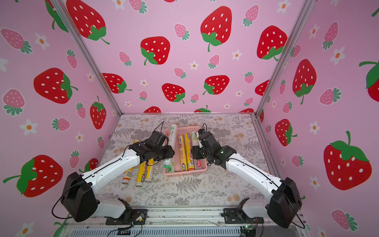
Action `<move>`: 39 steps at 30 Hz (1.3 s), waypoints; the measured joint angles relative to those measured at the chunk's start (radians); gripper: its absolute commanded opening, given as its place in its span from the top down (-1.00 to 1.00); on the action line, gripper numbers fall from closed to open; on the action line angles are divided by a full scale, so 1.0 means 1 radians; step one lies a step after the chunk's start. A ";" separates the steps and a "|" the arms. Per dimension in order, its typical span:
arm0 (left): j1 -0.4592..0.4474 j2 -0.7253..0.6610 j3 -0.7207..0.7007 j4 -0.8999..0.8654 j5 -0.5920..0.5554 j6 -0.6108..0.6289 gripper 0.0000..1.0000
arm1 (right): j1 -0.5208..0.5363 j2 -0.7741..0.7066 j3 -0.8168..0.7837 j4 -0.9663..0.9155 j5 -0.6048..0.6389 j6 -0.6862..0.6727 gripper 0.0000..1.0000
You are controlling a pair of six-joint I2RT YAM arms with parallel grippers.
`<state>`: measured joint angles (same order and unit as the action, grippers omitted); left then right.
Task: Put the plastic wrap into the basket
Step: Place the plastic wrap in the basket.
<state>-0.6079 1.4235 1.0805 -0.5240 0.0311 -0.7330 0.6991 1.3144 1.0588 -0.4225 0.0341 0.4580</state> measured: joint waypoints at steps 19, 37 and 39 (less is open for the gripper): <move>-0.113 0.042 -0.130 0.175 -0.130 -0.120 0.07 | -0.011 0.126 0.040 0.010 -0.030 -0.050 -0.29; -0.144 0.077 -0.122 0.178 -0.184 -0.122 -0.72 | -0.011 0.169 0.085 0.025 -0.086 -0.035 -0.30; -0.145 0.044 -0.101 0.146 -0.195 -0.107 -0.73 | -0.011 0.169 0.085 0.026 -0.089 -0.032 -0.30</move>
<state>-0.7528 1.4677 0.9798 -0.3782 -0.1635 -0.8398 0.6880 1.4837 1.1439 -0.3969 -0.0551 0.4263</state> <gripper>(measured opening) 0.860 0.651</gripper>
